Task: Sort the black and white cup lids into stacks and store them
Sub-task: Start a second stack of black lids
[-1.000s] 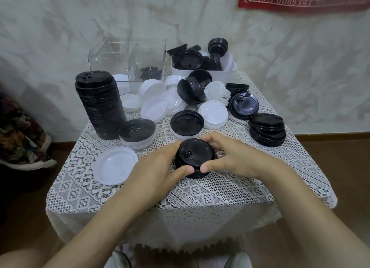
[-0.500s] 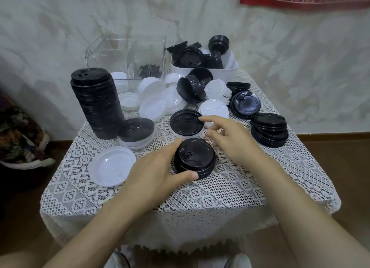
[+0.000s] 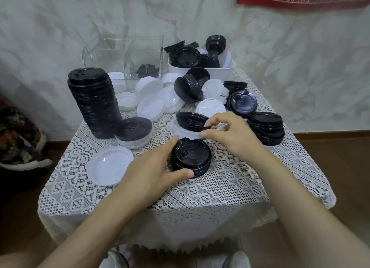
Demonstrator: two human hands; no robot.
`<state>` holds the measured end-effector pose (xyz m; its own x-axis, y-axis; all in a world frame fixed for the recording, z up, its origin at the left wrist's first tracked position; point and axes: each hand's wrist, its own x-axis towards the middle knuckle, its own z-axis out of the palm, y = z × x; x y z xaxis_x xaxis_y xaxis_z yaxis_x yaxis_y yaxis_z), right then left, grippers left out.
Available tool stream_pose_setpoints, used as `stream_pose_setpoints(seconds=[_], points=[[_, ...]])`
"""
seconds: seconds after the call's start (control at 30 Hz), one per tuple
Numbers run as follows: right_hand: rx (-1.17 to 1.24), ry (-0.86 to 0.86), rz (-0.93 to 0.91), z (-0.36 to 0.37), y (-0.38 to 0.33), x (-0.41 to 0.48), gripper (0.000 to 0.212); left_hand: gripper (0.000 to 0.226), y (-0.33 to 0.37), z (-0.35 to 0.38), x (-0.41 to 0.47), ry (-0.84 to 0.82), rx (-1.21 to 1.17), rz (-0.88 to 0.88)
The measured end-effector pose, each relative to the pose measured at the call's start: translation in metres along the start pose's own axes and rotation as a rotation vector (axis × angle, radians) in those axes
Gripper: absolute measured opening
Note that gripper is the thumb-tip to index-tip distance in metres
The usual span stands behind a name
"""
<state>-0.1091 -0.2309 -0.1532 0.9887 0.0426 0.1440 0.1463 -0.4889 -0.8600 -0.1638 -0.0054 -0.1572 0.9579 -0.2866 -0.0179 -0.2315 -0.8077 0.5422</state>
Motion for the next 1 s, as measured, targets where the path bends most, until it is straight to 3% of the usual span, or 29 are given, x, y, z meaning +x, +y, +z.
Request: stream_pose_setpoints(seconds=[0.3, 0.5, 0.8, 0.9, 1.0], points=[[0.032, -0.035, 0.033, -0.006, 0.003, -0.003, 0.009, 0.087, -0.004, 0.0, 0.001, 0.013, 0.004, 0.04], [-0.014, 0.014, 0.048, 0.008, 0.006, -0.001, 0.016, 0.083, -0.005, -0.002, 0.001, 0.004, 0.015, 0.096], [0.296, 0.068, 0.049, -0.008, -0.016, -0.01, 0.017, 0.078, -0.006, -0.002, 0.001, 0.009, 0.001, 0.094], [0.525, -0.054, 0.128, -0.02, -0.019, -0.018, 0.028, 0.084, -0.007, 0.0, 0.002, 0.0, 0.007, 0.071], [0.637, -0.303, 0.259, -0.029, -0.018, -0.026, 0.024, 0.088, -0.007, 0.0, 0.001, 0.001, 0.018, 0.068]])
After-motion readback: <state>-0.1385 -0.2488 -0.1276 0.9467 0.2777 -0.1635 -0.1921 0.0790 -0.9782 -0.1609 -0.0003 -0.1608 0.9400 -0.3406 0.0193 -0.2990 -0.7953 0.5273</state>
